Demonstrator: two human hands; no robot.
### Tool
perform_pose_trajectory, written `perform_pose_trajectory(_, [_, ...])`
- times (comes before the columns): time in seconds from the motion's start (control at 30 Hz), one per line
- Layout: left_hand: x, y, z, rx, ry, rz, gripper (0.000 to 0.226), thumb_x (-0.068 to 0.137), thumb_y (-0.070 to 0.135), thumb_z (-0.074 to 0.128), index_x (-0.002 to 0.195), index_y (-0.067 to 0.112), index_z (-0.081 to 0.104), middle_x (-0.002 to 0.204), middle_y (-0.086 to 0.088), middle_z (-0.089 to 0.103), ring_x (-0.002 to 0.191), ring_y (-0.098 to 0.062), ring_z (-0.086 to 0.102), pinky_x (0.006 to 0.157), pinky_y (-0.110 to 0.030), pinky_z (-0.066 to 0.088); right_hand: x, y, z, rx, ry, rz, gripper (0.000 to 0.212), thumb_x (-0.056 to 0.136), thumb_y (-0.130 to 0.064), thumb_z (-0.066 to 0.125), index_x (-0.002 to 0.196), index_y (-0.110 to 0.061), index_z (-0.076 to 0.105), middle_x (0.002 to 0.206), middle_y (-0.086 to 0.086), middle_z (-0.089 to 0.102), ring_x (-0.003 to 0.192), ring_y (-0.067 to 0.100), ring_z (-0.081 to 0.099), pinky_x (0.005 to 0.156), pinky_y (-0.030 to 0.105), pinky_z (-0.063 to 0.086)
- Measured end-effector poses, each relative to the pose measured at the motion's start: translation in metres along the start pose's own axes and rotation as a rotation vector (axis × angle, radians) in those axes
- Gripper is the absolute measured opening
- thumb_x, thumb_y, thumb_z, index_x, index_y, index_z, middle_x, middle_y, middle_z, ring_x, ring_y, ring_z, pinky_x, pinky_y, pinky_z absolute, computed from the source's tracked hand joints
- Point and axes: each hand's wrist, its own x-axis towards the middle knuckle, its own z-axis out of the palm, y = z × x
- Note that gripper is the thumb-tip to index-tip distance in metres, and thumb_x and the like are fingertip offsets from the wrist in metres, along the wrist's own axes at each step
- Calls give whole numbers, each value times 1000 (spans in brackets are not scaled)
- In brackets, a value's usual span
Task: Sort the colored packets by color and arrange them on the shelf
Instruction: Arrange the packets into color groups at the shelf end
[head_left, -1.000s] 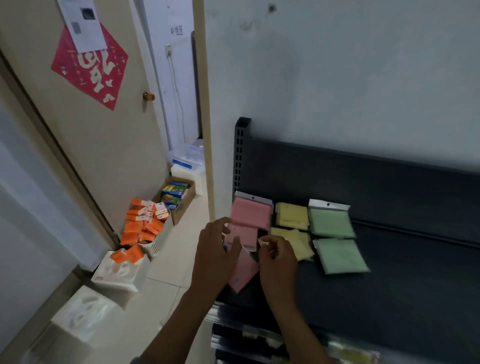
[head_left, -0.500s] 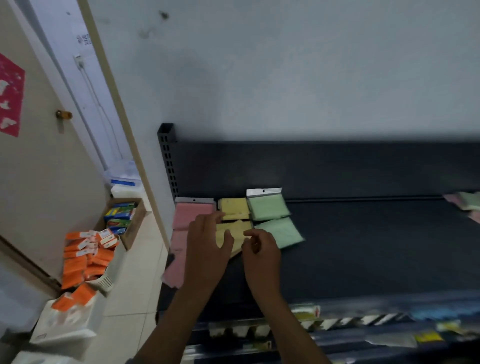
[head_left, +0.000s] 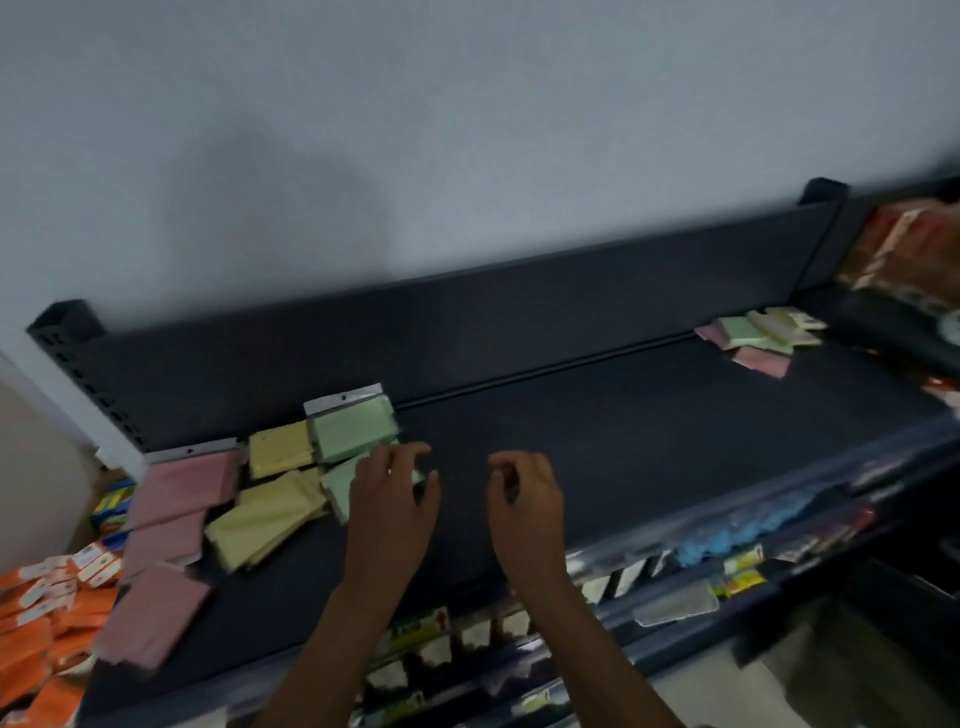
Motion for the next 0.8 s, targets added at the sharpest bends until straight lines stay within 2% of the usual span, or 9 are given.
perform_pose_trajectory(0.1, [1,42,27,-2,-26,44,26,100,27,55,124,20,60,117,-1,53,104,-22,52,89,-44,49,6,23,-34,-124,17,-110,33,99,-15,59,131,-17,59,129,-1,50,119,8,49,103,20,41])
perform_pose_trajectory(0.2, [1,80,53,12,-48,94,25,100,27,54,124,20,61,117,-1,54,103,-22,52,86,-44,50,14,47,-71,-161,33,-120,43,99,-17,60,141,-14,51,141,3,43,132,17,43,111,28,38])
perform_pose_trajectory(0.3, [2,119,77,-12,-60,127,24,100,28,55,123,23,60,116,2,53,103,-19,51,85,-42,49,22,67,-112,-154,37,-51,46,100,-22,58,144,-17,48,145,3,41,136,20,39,114,35,38])
perform_pose_trajectory(0.43, [0,173,104,-59,-93,183,23,99,27,58,122,25,60,115,6,52,101,-11,45,85,-30,40,28,91,-164,-166,72,-14,47,101,-26,54,147,-22,45,147,-1,39,138,16,36,116,32,34])
perform_pose_trajectory(0.5, [-4,196,117,-68,-119,202,24,99,28,57,123,24,60,116,6,53,102,-9,44,86,-29,38,29,100,-188,-190,89,17,48,101,-28,55,148,-23,45,148,-1,39,139,14,35,116,23,31])
perform_pose_trajectory(0.57, [-7,215,129,-84,-150,213,26,99,28,57,124,24,59,117,6,53,103,-9,44,87,-31,42,32,108,-209,-202,115,39,48,101,-27,56,148,-20,46,149,1,40,140,14,35,110,5,23])
perform_pose_trajectory(0.6, [-8,224,134,-85,-166,217,26,99,29,56,125,25,59,117,6,52,104,-9,44,88,-32,43,33,112,-218,-207,129,44,48,101,-28,57,147,-20,47,149,1,40,140,14,35,108,3,19])
perform_pose_trajectory(0.7, [-8,248,150,-80,-213,236,28,99,31,56,126,27,58,120,7,53,106,-7,42,90,-30,40,36,125,-242,-214,167,65,48,101,-29,56,147,-22,46,150,-2,40,141,11,32,116,19,24])
perform_pose_trajectory(0.8, [-5,269,163,-94,-245,275,28,98,31,58,126,27,59,121,7,52,107,-6,41,91,-30,38,36,137,-258,-212,219,113,48,101,-29,57,147,-24,46,150,-2,40,142,10,30,116,18,21])
